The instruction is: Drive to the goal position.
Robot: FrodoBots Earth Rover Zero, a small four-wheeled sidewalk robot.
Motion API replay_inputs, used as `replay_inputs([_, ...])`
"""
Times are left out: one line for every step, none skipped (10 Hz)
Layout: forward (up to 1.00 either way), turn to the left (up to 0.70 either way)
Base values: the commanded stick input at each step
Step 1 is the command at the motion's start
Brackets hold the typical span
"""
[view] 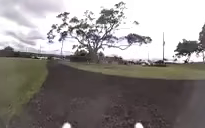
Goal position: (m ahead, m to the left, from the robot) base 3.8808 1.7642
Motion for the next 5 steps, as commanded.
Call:
replay_inputs([0.70,0.30])
replay_inputs([0.70,0.05])
replay_inputs([0.70,0.01])
replay_inputs([0.70,0.00])
replay_inputs([0.70,0.03])
